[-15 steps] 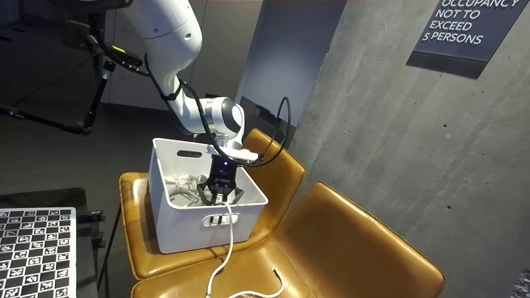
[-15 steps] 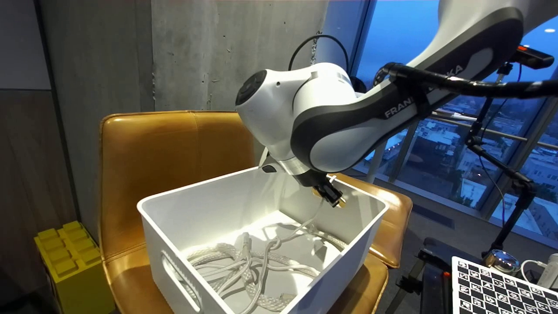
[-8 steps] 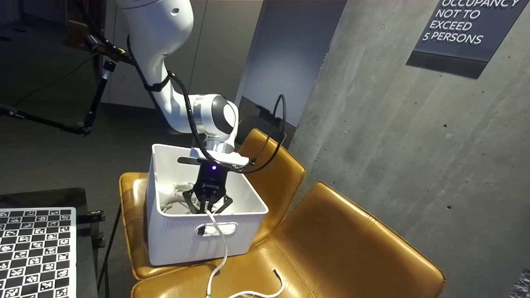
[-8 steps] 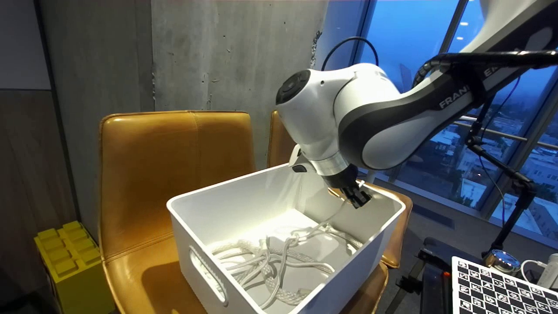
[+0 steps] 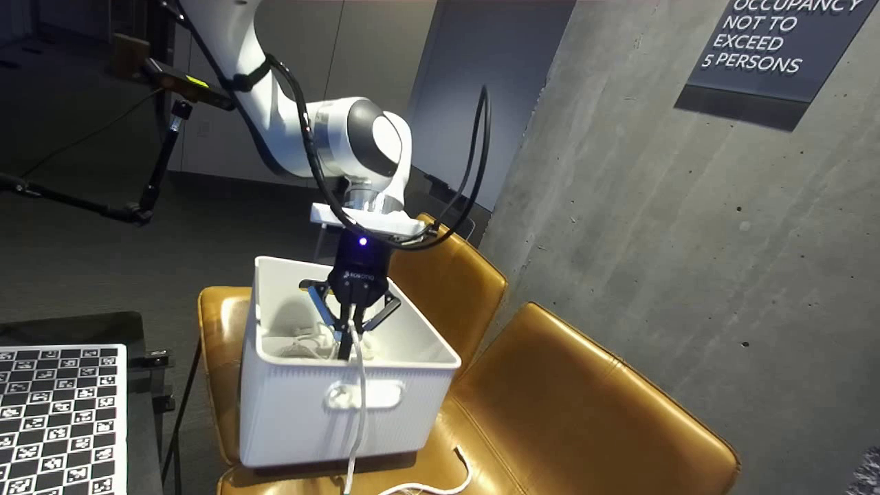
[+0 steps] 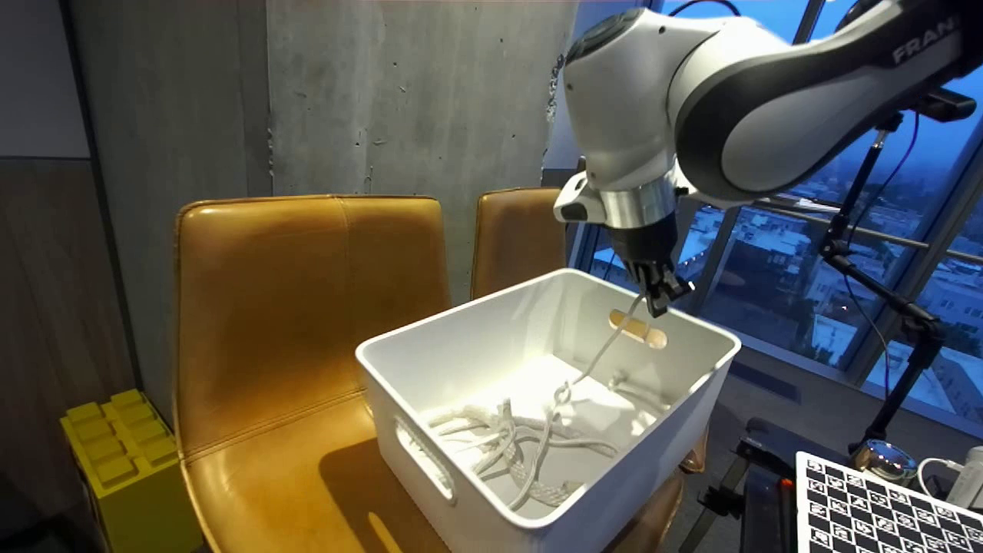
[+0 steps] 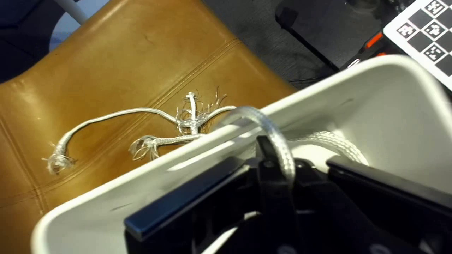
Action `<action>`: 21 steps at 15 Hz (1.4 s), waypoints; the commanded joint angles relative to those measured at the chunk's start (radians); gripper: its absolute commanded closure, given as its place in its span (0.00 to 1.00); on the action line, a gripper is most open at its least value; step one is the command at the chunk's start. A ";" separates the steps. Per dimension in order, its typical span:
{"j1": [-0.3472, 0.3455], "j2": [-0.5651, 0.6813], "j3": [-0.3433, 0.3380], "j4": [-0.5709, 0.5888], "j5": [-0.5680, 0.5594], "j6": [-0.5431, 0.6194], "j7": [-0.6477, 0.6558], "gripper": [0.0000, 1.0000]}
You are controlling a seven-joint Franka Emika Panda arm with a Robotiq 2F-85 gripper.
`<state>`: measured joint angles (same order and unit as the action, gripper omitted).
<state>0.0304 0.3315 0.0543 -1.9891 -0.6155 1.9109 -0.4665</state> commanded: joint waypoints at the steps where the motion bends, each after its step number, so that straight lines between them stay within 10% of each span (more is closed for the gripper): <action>1: -0.031 -0.116 -0.005 -0.022 0.055 0.021 -0.032 1.00; 11: 0.020 -0.210 0.037 0.156 0.290 -0.098 0.026 1.00; 20: 0.087 -0.108 0.061 0.250 0.270 -0.068 0.125 1.00; 21: 0.072 -0.101 0.048 0.210 0.268 -0.038 0.125 0.74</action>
<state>0.1342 0.1936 0.1310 -1.7207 -0.3418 1.8124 -0.3490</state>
